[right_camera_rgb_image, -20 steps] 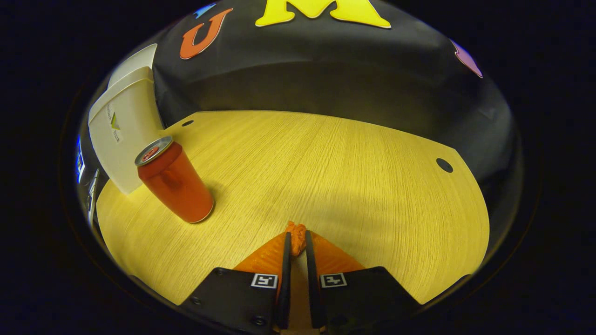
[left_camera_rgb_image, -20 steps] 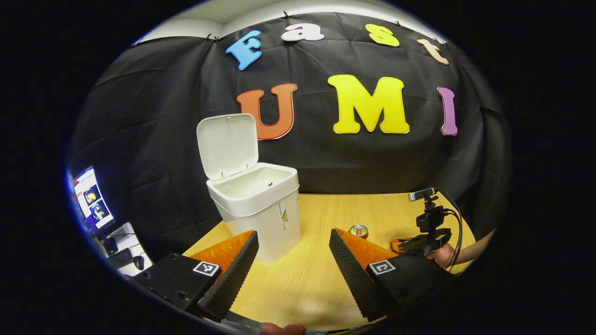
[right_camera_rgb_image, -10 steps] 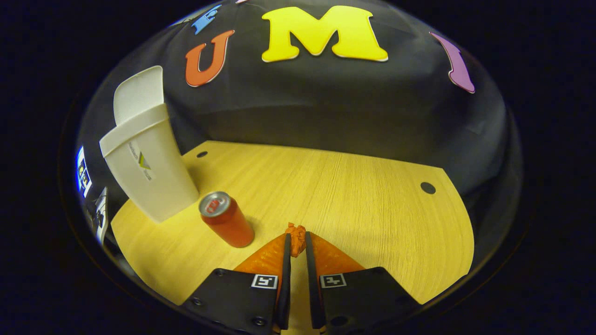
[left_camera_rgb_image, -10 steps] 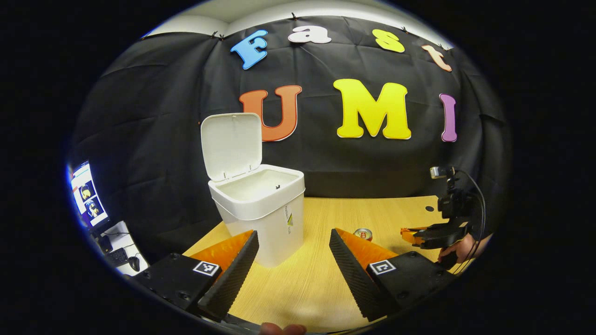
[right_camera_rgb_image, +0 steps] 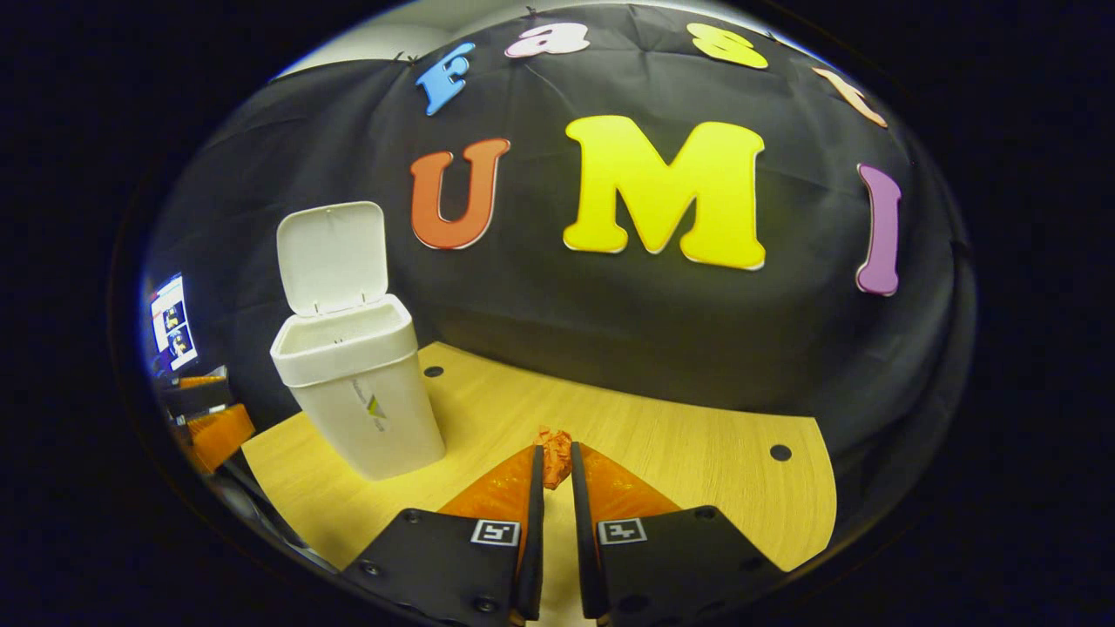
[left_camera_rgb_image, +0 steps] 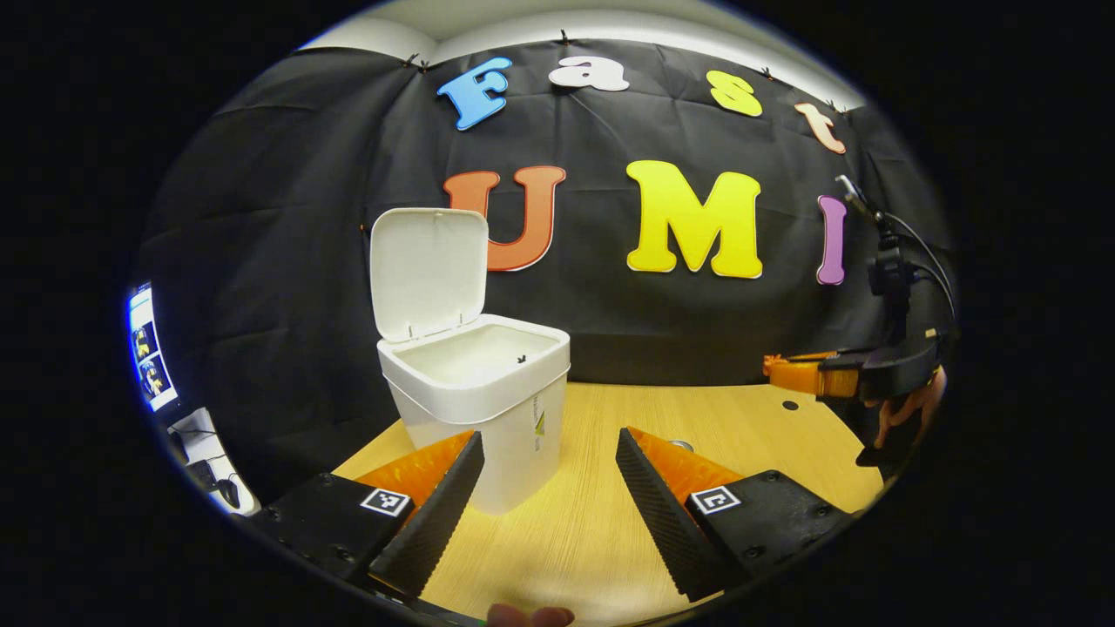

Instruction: Press the lid of the desktop garbage bin to open it, pick up the crumpled paper on the desktop and throw it into the bin, then pick up the pop can on the desktop and drop it into the bin, and finally close the garbage bin lid.

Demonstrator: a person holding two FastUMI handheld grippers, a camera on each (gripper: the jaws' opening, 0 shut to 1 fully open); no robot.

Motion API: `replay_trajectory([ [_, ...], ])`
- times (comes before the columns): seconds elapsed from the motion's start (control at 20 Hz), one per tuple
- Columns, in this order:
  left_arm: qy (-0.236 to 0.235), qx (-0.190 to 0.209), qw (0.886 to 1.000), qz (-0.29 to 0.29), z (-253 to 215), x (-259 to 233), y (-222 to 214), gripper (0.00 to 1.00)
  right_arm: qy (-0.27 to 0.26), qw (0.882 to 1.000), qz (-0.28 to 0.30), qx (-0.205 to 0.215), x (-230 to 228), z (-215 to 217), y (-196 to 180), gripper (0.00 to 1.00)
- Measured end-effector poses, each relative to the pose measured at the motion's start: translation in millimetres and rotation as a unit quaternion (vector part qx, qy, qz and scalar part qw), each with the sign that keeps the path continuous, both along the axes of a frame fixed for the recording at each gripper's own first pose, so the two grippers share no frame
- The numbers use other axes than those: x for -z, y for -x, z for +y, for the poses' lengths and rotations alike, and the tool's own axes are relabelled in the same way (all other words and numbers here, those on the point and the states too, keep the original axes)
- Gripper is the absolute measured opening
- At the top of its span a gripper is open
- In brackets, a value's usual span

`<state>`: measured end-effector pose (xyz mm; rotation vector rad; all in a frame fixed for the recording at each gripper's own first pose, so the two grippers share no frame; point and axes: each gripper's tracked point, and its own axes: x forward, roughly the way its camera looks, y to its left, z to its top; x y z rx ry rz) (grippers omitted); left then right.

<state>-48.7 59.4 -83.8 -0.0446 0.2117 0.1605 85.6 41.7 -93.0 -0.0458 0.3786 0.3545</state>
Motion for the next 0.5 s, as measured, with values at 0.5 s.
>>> replay_trajectory([
  [0.5, 0.001, -0.047, 0.998, -0.036, 60, -33, 19, 1.00, -0.034, 0.992, -0.046, -0.115, -59, 174, -33, 0.18],
])
